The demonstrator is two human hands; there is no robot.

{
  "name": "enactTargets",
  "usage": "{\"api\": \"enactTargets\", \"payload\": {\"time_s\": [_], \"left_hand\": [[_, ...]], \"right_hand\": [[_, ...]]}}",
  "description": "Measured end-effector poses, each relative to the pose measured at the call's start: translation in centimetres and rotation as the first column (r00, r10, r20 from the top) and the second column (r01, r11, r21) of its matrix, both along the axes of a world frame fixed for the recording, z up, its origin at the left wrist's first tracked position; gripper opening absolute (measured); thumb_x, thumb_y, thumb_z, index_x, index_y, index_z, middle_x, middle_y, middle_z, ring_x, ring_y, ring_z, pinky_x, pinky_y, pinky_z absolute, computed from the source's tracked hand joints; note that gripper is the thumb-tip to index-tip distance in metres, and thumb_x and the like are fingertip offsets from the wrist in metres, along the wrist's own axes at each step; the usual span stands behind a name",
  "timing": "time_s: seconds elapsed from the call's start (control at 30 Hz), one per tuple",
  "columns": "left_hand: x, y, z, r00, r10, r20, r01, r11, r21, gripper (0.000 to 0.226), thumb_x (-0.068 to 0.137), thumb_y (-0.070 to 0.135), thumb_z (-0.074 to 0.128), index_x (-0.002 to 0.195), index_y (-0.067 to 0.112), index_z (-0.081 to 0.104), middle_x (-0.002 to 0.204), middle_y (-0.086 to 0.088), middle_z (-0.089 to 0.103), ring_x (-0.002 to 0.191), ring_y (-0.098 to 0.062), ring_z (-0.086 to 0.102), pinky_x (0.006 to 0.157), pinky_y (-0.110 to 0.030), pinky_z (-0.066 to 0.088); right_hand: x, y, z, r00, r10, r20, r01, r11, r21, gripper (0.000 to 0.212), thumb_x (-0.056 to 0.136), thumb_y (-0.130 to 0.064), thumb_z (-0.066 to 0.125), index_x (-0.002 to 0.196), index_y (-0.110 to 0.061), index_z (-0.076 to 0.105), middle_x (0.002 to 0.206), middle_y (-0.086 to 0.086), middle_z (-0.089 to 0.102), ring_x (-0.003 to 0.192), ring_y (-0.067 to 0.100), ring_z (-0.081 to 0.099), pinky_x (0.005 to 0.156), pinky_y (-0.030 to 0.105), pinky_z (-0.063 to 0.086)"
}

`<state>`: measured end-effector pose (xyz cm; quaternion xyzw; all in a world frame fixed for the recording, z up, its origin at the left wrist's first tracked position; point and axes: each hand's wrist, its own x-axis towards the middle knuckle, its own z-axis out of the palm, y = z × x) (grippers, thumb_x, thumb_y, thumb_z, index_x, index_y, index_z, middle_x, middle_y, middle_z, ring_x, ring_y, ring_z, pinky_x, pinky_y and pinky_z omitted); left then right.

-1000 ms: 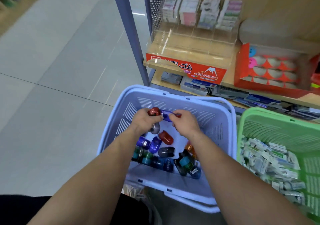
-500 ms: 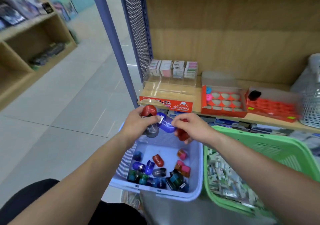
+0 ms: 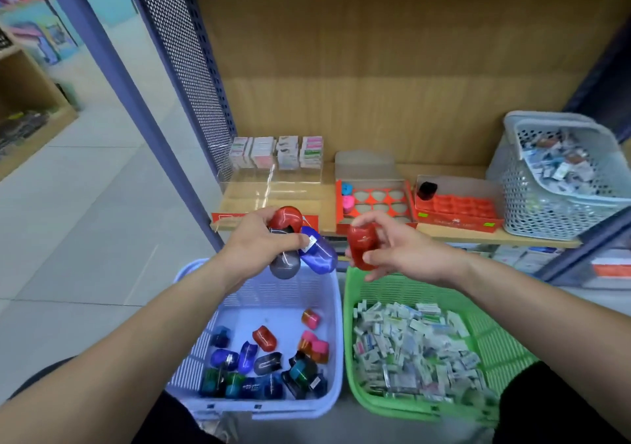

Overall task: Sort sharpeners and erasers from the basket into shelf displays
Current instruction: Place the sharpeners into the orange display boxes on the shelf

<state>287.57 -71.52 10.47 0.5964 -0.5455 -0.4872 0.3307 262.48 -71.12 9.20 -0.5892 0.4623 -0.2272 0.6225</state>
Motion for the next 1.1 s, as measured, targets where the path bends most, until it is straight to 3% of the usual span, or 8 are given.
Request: {"api": "enactTargets", "payload": {"time_s": [0.2, 0.33, 0.5, 0.6, 0.7, 0.83, 1.0, 1.1], "left_hand": [[-3.6, -2.5, -1.7, 1.000, -0.028, 0.008, 0.028, 1.000, -0.005, 0.025, 0.074, 0.013, 0.087, 0.094, 0.013, 0.071, 0.078, -0.003, 0.072, 0.066, -0.011, 0.063, 0.065, -0.025, 0.050], [-5.5, -3.7, -2.3, 0.996, -0.069, 0.050, 0.070, 0.997, -0.023, 0.026, 0.074, 0.012, 0.087, 0.093, 0.015, 0.070, 0.071, 0.004, 0.071, 0.059, -0.004, 0.062, 0.056, -0.017, 0.049], [-8.5, -5.3, -2.2, 0.994, -0.112, 0.007, 0.112, 0.993, 0.025, 0.028, 0.077, 0.002, 0.083, 0.097, 0.000, 0.063, 0.067, -0.007, 0.062, 0.051, -0.014, 0.055, 0.046, -0.022, 0.044], [-10.7, -6.6, -2.5, 0.989, -0.141, -0.040, 0.144, 0.987, 0.078, 0.028, 0.079, -0.006, 0.079, 0.099, -0.004, 0.059, 0.065, -0.016, 0.055, 0.051, -0.022, 0.049, 0.047, -0.026, 0.040], [-12.3, -8.1, -3.8, 0.983, -0.183, -0.012, 0.183, 0.979, 0.088, 0.034, 0.074, -0.002, 0.083, 0.097, 0.007, 0.061, 0.063, -0.010, 0.057, 0.050, -0.021, 0.049, 0.050, -0.030, 0.042], [-12.8, -9.5, -5.9, 0.977, -0.198, 0.074, 0.195, 0.979, 0.051, 0.042, 0.057, 0.023, 0.091, 0.090, 0.014, 0.065, 0.063, -0.001, 0.063, 0.053, -0.020, 0.054, 0.059, -0.036, 0.046], [-12.6, -10.7, -7.4, 0.981, -0.165, 0.107, 0.161, 0.986, 0.041, 0.031, 0.070, 0.011, 0.090, 0.091, 0.011, 0.066, 0.062, 0.002, 0.064, 0.053, -0.015, 0.055, 0.057, -0.030, 0.047], [-12.4, -11.1, -7.6, 0.988, -0.128, 0.083, 0.123, 0.990, 0.072, 0.029, 0.072, 0.005, 0.087, 0.090, 0.008, 0.065, 0.057, 0.004, 0.062, 0.049, -0.013, 0.054, 0.047, -0.024, 0.045]], "right_hand": [[-3.4, -2.0, -0.9, 0.986, -0.165, 0.032, 0.166, 0.986, -0.027, 0.028, 0.098, -0.016, 0.064, 0.124, -0.023, 0.056, 0.108, 0.007, 0.076, 0.091, 0.020, 0.074, 0.063, 0.031, 0.057], [-5.2, -3.7, -2.0, 0.949, -0.315, -0.029, 0.311, 0.946, -0.086, 0.002, 0.098, -0.023, 0.064, 0.096, -0.022, 0.063, 0.090, 0.008, 0.076, 0.073, 0.013, 0.066, 0.060, 0.025, 0.045], [-9.2, -7.0, -2.2, 0.914, -0.390, -0.112, 0.387, 0.921, -0.049, 0.016, 0.089, -0.003, 0.072, 0.097, -0.011, 0.060, 0.080, 0.008, 0.068, 0.063, 0.014, 0.067, 0.055, 0.030, 0.058], [-12.6, -10.0, -3.4, 0.885, -0.417, -0.204, 0.403, 0.909, -0.108, 0.023, 0.086, -0.002, 0.076, 0.096, -0.015, 0.060, 0.088, 0.015, 0.063, 0.074, 0.022, 0.064, 0.071, 0.041, 0.058], [-16.4, -12.9, -5.4, 0.796, -0.463, -0.390, 0.398, 0.885, -0.240, 0.024, 0.081, -0.013, 0.083, 0.094, -0.021, 0.065, 0.093, 0.010, 0.069, 0.076, 0.020, 0.063, 0.071, 0.032, 0.050], [-19.4, -16.1, -7.9, 0.691, -0.562, -0.455, 0.419, 0.824, -0.382, 0.024, 0.080, -0.017, 0.084, 0.093, -0.021, 0.064, 0.085, -0.003, 0.066, 0.072, 0.012, 0.061, 0.061, 0.023, 0.043], [-20.9, -18.7, -10.3, 0.613, -0.611, -0.500, 0.367, 0.781, -0.504, 0.025, 0.083, -0.014, 0.080, 0.098, -0.024, 0.063, 0.091, -0.008, 0.065, 0.083, 0.013, 0.063, 0.071, 0.023, 0.047], [-21.2, -19.5, -11.6, 0.648, -0.582, -0.492, 0.374, 0.805, -0.460, 0.026, 0.082, -0.012, 0.082, 0.096, -0.025, 0.064, 0.096, -0.006, 0.068, 0.087, 0.015, 0.067, 0.079, 0.029, 0.056]]}}
